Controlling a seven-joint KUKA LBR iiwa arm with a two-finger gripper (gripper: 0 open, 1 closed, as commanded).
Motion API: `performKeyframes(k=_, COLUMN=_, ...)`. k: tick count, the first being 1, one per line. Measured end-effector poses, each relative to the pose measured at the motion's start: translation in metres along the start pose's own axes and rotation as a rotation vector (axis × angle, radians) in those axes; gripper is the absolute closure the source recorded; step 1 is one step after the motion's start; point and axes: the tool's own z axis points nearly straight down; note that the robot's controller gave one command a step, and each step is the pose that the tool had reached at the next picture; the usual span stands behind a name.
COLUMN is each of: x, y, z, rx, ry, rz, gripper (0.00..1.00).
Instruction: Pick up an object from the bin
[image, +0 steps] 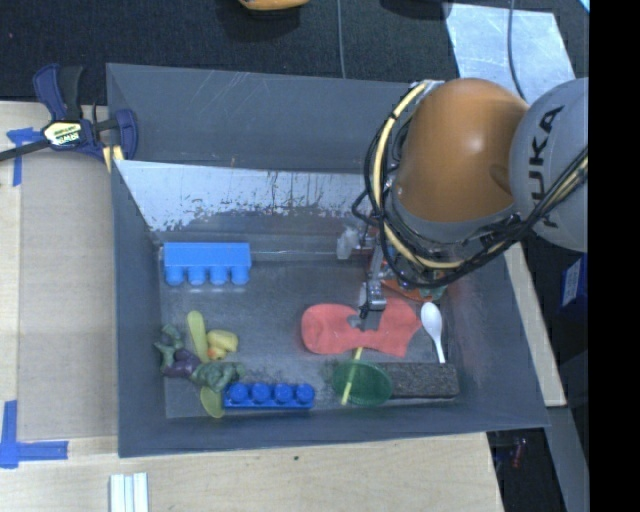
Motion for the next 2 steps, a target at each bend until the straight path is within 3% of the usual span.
performKeyframes(k=1, x=-0.001, y=0.0, z=-0.005, rx=0.0, ry=-0.009, rz=0.002, gripper=0.0)
performKeyframes(k=2, x=-0.006, y=-0.019, z=0.056, rx=-0.001, ry=-0.01, rz=0.125, gripper=0.0)
